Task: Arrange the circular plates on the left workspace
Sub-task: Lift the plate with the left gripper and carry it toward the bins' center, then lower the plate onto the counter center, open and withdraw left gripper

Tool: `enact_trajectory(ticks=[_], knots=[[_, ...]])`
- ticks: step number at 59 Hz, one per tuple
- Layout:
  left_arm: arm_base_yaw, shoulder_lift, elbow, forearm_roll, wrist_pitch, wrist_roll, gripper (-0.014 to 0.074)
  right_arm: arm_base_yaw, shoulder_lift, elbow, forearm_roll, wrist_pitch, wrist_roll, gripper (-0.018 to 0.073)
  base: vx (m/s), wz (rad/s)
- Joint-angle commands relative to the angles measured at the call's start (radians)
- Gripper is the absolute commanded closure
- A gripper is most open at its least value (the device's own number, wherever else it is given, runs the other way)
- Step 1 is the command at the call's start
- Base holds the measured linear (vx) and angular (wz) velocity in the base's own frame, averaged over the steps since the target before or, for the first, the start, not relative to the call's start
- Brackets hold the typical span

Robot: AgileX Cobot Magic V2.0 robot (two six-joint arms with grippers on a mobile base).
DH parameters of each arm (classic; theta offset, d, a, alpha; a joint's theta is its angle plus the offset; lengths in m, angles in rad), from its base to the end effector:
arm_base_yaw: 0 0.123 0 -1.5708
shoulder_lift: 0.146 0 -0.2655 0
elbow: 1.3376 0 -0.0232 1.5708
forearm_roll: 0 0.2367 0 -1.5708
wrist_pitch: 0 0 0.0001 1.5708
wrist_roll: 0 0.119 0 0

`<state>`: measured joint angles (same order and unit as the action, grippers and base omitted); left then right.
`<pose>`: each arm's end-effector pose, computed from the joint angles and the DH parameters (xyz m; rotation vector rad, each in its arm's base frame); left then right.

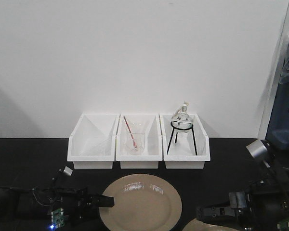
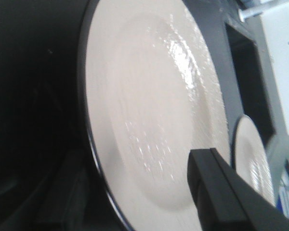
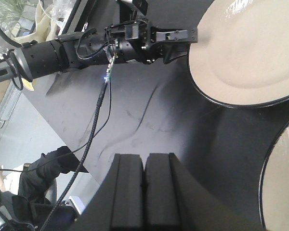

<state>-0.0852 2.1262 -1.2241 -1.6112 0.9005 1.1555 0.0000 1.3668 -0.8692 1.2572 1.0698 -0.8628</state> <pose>0.3946 -0.1273 0.1184 0.0132 2.3291 -1.3291 0.2504 0.0993 0.2626 -0.2793 2.2883 1.2615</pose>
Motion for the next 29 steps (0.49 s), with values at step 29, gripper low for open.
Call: enact_trajectory(ticks=[29], knots=[[0.161, -0.148, -0.027, 0.257, 0.272, -0.136, 0.0232, -0.005, -0.028, -0.033, 0.058, 0.022, -0.003, 0.0563, 0.0, 0.0]])
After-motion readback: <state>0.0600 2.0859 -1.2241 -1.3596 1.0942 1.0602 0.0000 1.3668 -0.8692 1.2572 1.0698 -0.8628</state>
